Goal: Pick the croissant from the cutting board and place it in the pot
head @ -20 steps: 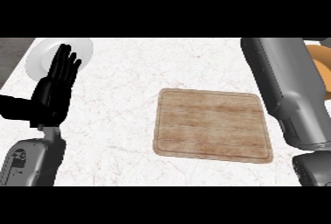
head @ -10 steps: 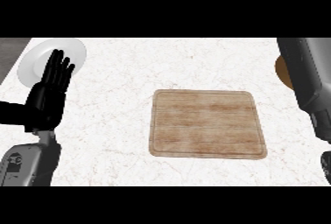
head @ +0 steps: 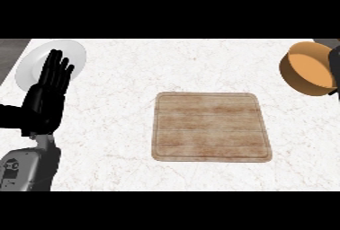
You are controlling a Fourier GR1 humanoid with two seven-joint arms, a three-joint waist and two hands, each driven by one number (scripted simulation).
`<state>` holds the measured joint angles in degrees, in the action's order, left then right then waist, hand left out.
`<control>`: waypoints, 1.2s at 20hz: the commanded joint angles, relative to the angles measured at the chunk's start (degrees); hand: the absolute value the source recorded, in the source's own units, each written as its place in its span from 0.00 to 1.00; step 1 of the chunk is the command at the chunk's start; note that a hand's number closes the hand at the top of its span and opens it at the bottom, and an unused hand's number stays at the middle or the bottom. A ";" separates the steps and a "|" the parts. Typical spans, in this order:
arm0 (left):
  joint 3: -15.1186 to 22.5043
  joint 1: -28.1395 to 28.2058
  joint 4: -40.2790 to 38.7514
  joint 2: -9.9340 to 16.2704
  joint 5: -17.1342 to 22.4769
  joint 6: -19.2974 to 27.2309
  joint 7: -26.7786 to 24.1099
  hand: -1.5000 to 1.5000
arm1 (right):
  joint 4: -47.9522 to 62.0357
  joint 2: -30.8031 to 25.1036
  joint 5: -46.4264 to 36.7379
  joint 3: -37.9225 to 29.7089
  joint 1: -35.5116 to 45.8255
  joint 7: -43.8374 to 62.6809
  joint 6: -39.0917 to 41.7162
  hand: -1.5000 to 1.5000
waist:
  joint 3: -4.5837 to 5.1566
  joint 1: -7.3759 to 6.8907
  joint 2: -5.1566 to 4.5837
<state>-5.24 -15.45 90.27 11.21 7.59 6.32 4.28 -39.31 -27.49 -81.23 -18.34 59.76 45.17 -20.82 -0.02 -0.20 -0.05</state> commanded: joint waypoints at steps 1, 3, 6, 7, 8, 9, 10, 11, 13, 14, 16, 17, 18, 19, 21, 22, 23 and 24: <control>-0.13 -1.04 -2.23 -0.18 -0.53 -0.44 -1.40 0.50 | -0.90 -2.85 4.00 -1.96 -5.31 -5.78 -2.74 1.00 | 0.01 0.22 -0.05; -1.20 0.74 -3.06 0.60 0.75 -2.56 -3.46 0.50 | 2.14 -5.63 5.36 -3.07 -6.52 -9.65 -2.90 1.00 | 0.00 -0.08 -0.18; -0.63 1.95 0.99 0.60 0.38 -1.97 -1.11 0.50 | 9.04 -7.30 6.45 -4.82 -5.90 -12.57 -7.75 1.00 | -0.05 -1.13 -0.42; -2.06 -1.87 -3.22 1.41 0.83 -2.27 -0.70 0.50 | 8.91 -5.54 5.48 -3.51 -3.69 -9.68 -7.24 1.00 | -0.01 -0.70 -0.33; -0.85 -0.74 -1.10 -0.24 -0.22 -0.42 -0.15 0.50 | 9.39 -6.74 5.57 -3.66 -4.06 -10.07 -7.06 1.00 | -0.01 -0.70 -0.27; -0.05 -1.24 -2.93 -1.05 -1.05 -0.50 -2.75 0.50 | 13.63 -9.13 7.18 -5.94 -4.33 -13.90 -9.68 1.00 | -0.06 -1.19 -0.66; -0.96 -1.45 -0.64 0.12 1.09 -1.55 1.07 0.50 | 14.16 -9.16 8.77 -6.65 -4.97 -14.98 -7.83 1.00 | -0.06 -1.14 -0.48; 0.15 0.93 -1.23 -0.45 -0.04 -2.43 -2.28 0.50 | 16.51 -8.32 7.30 -5.82 -3.75 -13.20 -7.58 1.00 | -0.05 -1.54 -0.61; 0.66 -4.59 -0.07 -1.31 -1.09 1.11 2.00 0.50 | 18.12 -9.29 10.94 -8.29 -3.24 -16.00 -3.97 1.00 | -0.12 -1.38 -0.65; 0.03 -0.76 -0.14 0.27 -0.90 -1.22 -0.38 0.50 | 18.25 -8.15 14.04 -11.05 -4.73 -16.40 -5.90 1.00 | -0.13 -1.61 -0.67; -1.78 0.09 -2.17 0.55 1.10 -2.67 -2.16 0.50 | 18.46 -8.01 19.53 -15.29 -6.37 -19.78 -4.95 0.00 | -0.14 -0.97 -0.63; 1.08 -2.41 -0.92 -1.21 -1.28 -0.39 -0.08 0.50 | 20.10 -7.36 19.07 -14.92 -3.69 -18.95 -4.73 0.00 | -0.17 -1.72 -0.85; -0.46 0.23 -0.40 -0.66 0.29 -1.64 -1.45 0.50 | 20.36 -10.02 21.33 -16.23 -4.93 -23.93 -2.02 0.00 | -0.14 -1.50 -0.64; -0.47 -2.68 -1.34 0.66 0.14 -2.14 0.68 0.50 | 21.08 -8.04 21.15 -15.78 -3.41 -23.56 -2.80 0.00 | -0.14 -1.71 -0.77; -1.19 -0.86 -2.30 -0.32 0.45 -2.04 -2.24 0.50 | 21.49 -9.01 22.63 -15.98 -4.73 -30.33 -1.02 0.00 | -0.11 -1.52 -0.70; -1.85 -2.93 -6.02 0.41 0.18 -2.54 -3.10 0.50 | 21.81 -7.30 23.39 -16.72 -5.53 -31.50 -4.26 0.00 | -0.13 -1.46 -0.95; 0.08 -2.21 -3.09 -1.61 -1.39 -0.14 -1.82 0.50 | 21.40 -9.72 22.99 -15.87 -3.90 -32.36 -2.15 0.00 | -0.10 -1.46 -0.67; -0.09 -3.54 -1.71 -0.32 0.11 -1.75 0.86 0.50 | 21.02 -8.76 24.44 -17.35 -5.82 -35.60 -6.22 0.00 | -0.17 -1.75 -0.80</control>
<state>-5.71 -17.59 87.90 10.78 7.37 4.84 3.26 -18.69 -36.23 -59.66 -33.92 54.88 16.48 -24.59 -0.16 -1.75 -0.82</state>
